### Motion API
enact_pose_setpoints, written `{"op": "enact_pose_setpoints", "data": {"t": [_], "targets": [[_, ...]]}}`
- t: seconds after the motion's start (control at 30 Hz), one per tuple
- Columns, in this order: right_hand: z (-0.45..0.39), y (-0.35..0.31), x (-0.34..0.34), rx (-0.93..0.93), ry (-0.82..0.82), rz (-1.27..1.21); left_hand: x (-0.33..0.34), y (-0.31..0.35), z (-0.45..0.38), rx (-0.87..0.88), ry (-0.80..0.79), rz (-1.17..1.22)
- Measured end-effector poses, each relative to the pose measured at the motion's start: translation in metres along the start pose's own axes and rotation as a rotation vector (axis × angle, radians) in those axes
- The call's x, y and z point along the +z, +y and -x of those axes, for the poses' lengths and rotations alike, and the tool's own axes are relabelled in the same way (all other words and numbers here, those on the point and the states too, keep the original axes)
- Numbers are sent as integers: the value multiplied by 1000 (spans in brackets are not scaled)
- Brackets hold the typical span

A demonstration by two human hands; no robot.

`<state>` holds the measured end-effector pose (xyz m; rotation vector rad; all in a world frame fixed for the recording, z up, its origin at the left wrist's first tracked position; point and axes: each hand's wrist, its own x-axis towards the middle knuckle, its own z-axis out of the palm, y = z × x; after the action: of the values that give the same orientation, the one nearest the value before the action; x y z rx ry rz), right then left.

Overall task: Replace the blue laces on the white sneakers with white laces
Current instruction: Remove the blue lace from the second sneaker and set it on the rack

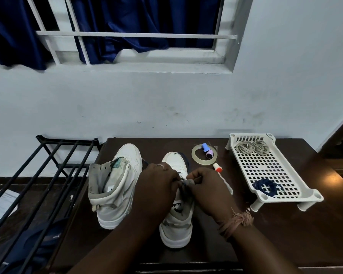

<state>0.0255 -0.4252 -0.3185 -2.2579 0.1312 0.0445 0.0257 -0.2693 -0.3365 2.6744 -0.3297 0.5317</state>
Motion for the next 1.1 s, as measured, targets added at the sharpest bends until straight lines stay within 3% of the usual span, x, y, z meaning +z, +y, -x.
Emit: {"op": "enact_pose_setpoints", "data": {"t": [0.17,0.23,0.3,0.4,0.57,0.63,0.7,0.83,0.9,0.93,1.0,1.1], "targets": [[0,0,-3,17,2,-8,-12,-11,-10,-565,175,477],[0,-1,-1,22,6,-9,-15,-13,-11,-497,122,494],[0,-3,1,17,10,-14,-15,-10,-11,-255,47,455],[1,-3,3,-3,20,-40,-8,-4,-10,18,-11,154],[0,-2,4,-23,45,-70,-2,-10,-6,65,-51,-138],[-1,-3,5,-29,54,-69,-2,-13,-8,66,-22,-101],[-2,-3,5,-21,64,-55,-8,-7,-11,-105,66,220],[-3,-3,4,-3,83,-46,-31,3,-25,-663,115,1310],[-3,-3,4,-6,76,-49,-37,-3,-27,-716,105,1490],[-2,-3,4,-12,73,-43,-37,-6,-27,-713,84,1448],[-2,-3,6,-20,76,-36,-31,-9,-22,-602,38,1054],[-3,-3,6,-33,84,-26,-19,-12,-11,-190,56,339]]}}
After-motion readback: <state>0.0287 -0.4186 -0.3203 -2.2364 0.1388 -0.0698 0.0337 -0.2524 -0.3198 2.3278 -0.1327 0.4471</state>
